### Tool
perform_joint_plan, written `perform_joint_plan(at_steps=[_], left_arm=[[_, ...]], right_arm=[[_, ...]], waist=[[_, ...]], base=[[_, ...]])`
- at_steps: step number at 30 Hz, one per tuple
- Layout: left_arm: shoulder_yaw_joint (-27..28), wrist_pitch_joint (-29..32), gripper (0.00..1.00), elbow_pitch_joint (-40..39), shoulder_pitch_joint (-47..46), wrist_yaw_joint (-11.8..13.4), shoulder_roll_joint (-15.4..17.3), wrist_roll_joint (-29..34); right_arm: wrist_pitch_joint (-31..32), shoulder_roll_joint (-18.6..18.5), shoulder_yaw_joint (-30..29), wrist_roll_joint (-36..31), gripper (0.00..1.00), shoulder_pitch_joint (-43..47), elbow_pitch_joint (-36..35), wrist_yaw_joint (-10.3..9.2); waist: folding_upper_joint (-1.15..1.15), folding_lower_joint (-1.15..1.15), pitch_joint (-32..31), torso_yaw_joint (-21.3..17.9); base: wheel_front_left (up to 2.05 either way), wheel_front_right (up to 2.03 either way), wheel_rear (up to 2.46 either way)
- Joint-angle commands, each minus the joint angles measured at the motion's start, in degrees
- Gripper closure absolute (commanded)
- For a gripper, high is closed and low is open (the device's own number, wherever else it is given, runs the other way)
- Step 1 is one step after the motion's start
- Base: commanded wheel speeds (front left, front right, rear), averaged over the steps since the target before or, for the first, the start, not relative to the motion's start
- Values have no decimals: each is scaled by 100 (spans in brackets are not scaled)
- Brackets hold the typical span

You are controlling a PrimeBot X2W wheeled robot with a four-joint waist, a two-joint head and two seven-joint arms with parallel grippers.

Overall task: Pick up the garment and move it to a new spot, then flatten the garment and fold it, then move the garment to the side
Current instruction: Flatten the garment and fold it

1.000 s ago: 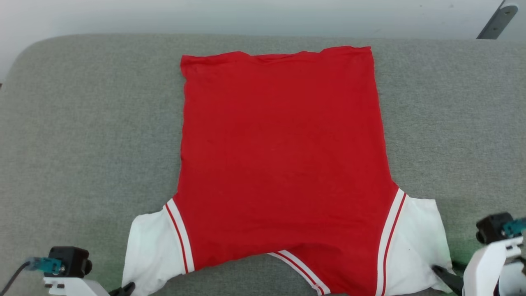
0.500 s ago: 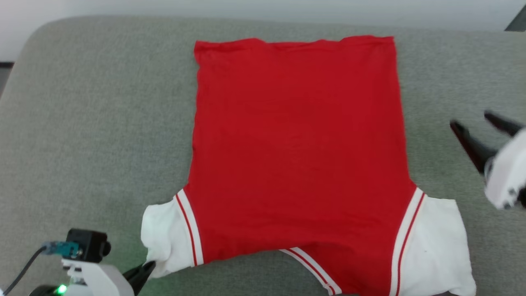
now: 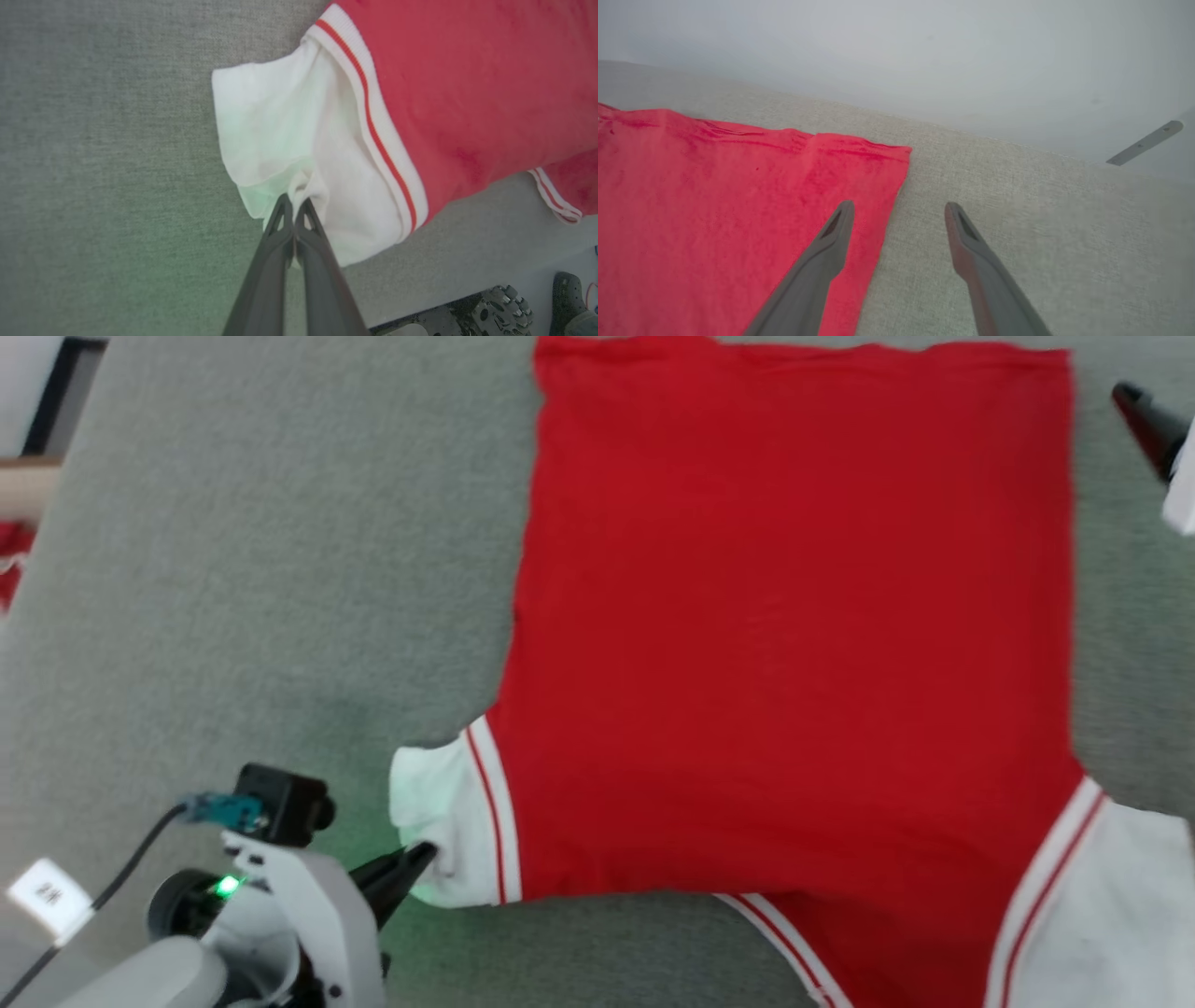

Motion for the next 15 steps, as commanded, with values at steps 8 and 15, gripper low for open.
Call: perform_joint_plan(at_steps=[8,15], left_arm=[[-200,129,100,504,-536,-440,-508,218],[-306,135,100,902,-692,-673,-763,259]], right_arm=[[299,-127,-286,-449,0,-1016,1631,-9],[859,-91,-768,-910,0,-1319,2921,-10]], waist=[[0,0,713,939],[0,0,852,1154]], base=[[0,0,0],[0,0,0]])
